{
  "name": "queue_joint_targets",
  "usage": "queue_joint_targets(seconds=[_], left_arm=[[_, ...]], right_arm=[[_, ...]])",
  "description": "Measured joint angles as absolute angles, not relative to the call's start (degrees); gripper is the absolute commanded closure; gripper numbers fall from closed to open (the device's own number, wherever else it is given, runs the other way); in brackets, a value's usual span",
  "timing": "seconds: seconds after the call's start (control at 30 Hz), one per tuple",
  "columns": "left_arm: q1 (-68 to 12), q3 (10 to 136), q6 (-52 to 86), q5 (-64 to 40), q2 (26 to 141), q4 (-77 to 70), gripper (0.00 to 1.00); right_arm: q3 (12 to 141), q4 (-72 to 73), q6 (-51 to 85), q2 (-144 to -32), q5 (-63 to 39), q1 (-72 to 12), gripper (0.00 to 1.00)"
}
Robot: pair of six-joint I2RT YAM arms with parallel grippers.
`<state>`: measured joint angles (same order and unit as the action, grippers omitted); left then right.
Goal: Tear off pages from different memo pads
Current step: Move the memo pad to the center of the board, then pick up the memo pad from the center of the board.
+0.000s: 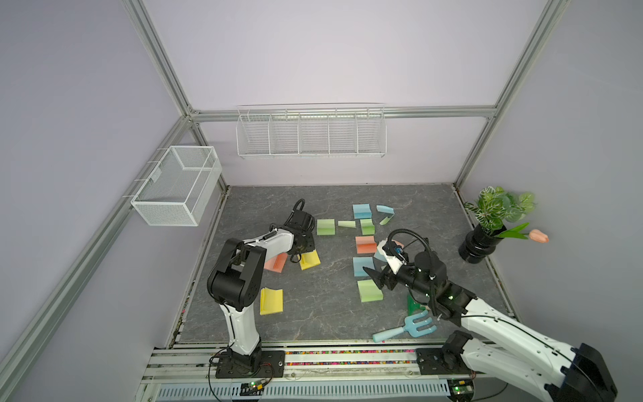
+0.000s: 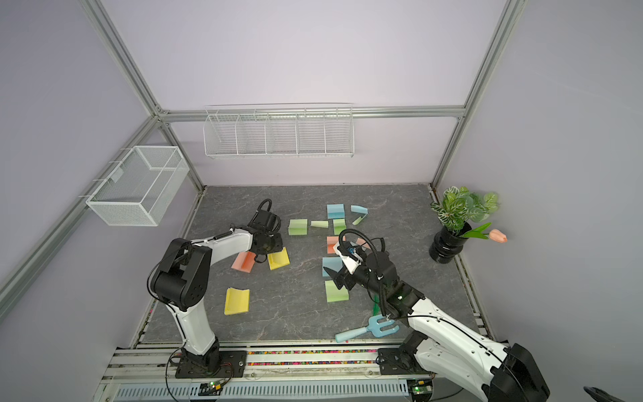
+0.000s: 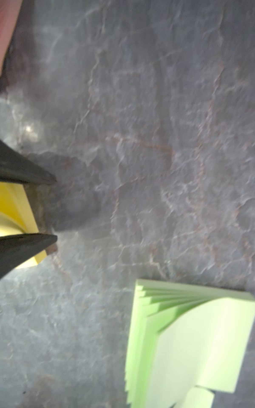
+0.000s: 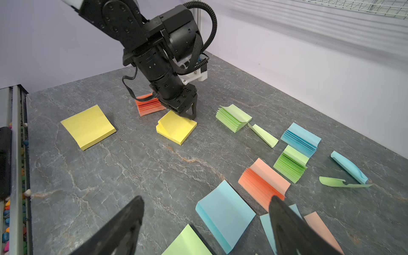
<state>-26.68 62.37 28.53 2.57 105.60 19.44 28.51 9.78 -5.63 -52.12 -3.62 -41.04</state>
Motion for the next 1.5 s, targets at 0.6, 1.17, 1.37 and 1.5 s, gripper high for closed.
queue_joint_targets(seconds=[0.6, 1.17, 1.37, 1.5], left_arm=[[-46.3, 37.3, 47.5, 0.0, 82.1, 10.5, 0.51], [-46.5, 29.5, 43.5, -0.1, 67.3, 12.1, 0.48], [-46.5, 28.4, 42.3, -1.8, 67.0, 10.0, 0.48], [-46.5, 28.5, 41.7, -1.5, 68.5, 9.1, 0.48]], right_arm=[[29.3, 1.3, 12.9, -56.8, 3.4, -40.5, 0.11], [34.3, -2.0, 13.1, -66.5, -0.2, -41.8, 0.11], [36.4, -2.4, 13.3, -70.7, -0.3, -42.9, 0.11], [38.1, -3.2, 13.3, -73.3, -0.3, -43.5, 0.11]])
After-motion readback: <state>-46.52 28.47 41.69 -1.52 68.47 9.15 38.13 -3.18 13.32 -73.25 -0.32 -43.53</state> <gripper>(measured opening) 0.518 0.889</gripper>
